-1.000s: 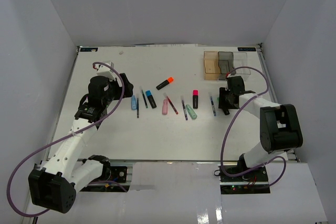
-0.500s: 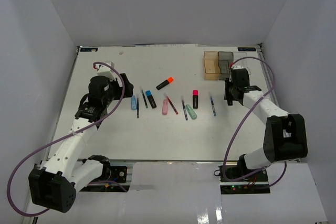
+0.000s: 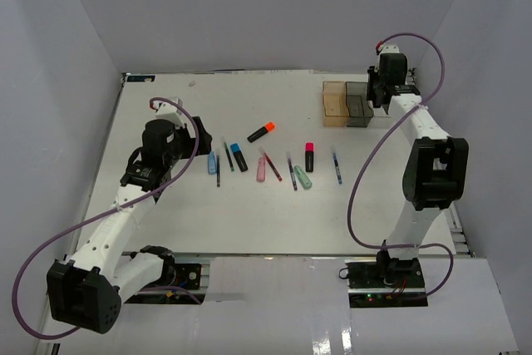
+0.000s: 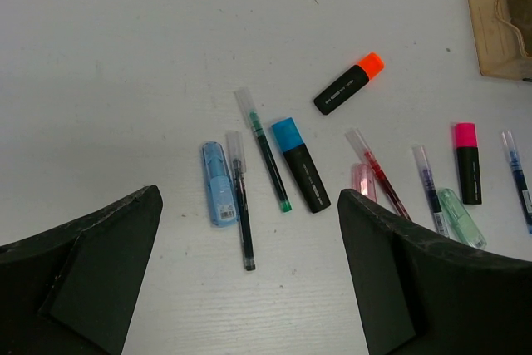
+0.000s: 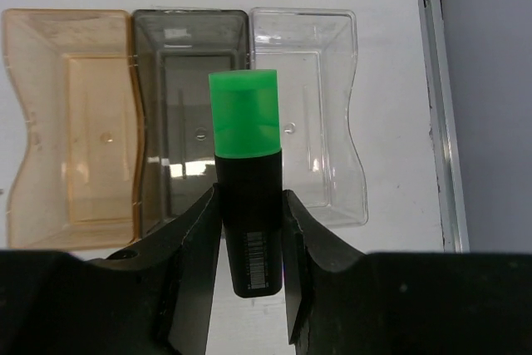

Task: Sort the stationery into containers
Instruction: Place the pen in the storage box.

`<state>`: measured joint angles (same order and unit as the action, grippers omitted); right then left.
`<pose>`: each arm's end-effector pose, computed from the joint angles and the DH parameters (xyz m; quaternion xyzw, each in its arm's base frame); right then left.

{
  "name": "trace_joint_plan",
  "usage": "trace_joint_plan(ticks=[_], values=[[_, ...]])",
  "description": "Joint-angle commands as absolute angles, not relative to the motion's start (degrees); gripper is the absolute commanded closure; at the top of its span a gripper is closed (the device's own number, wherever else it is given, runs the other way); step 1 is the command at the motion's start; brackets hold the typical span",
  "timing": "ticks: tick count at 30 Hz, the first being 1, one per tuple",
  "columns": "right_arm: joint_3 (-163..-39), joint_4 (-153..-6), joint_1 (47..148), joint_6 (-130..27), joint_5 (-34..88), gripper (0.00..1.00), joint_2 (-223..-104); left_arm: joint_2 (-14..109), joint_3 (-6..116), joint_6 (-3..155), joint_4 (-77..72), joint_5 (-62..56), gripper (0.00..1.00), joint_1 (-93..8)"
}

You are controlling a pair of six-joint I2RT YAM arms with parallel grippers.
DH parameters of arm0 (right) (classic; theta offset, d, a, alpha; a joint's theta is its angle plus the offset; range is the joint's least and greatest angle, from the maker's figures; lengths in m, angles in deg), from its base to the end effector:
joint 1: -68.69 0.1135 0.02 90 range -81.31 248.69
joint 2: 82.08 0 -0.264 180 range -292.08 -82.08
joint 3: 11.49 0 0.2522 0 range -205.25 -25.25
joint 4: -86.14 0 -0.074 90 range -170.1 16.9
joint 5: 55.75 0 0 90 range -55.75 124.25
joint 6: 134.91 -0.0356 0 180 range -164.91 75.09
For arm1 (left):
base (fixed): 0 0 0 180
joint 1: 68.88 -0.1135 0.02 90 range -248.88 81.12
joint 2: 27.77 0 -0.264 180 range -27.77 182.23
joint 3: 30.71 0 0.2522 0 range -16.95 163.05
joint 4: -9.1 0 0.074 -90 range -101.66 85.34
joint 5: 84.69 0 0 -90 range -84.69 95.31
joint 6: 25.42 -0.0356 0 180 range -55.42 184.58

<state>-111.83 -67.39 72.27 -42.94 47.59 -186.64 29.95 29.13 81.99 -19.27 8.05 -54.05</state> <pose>0.4310 0.0187 0.2950 0.0156 0.8649 -0.0940 0.4928 0.2221 -0.0570 0.2976 -0.0317 0.8485 -0.1271 0.5128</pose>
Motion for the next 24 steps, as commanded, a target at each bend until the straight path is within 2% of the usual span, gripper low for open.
trace_joint_plan(ticks=[1, 9, 11, 19, 24], values=[[-117.1, -67.2, 70.4, -40.4, 47.3, 0.72, -191.1, 29.9, 29.5, 81.5, -19.1, 7.5, 0.02, -54.1], [-123.1, -68.0, 69.3, -37.3, 47.8, 0.71, -199.5, 30.9, 29.7, 81.3, -19.1, 6.2, 0.02, -54.2], [-124.1, -68.0, 67.6, -37.4, 46.5, 0.69, -200.7, 31.1, 29.8, 81.3, -19.0, 5.9, 0.02, -54.2], [-124.8, -66.7, 67.6, -38.4, 48.0, 0.32, -201.9, 31.6, 29.9, 81.2, -19.2, 5.7, 0.02, -54.2], [-122.1, -64.9, 67.7, -40.4, 46.1, 0.27, -196.6, 31.6, 30.1, 81.3, -19.2, 5.4, 0.02, -54.2]])
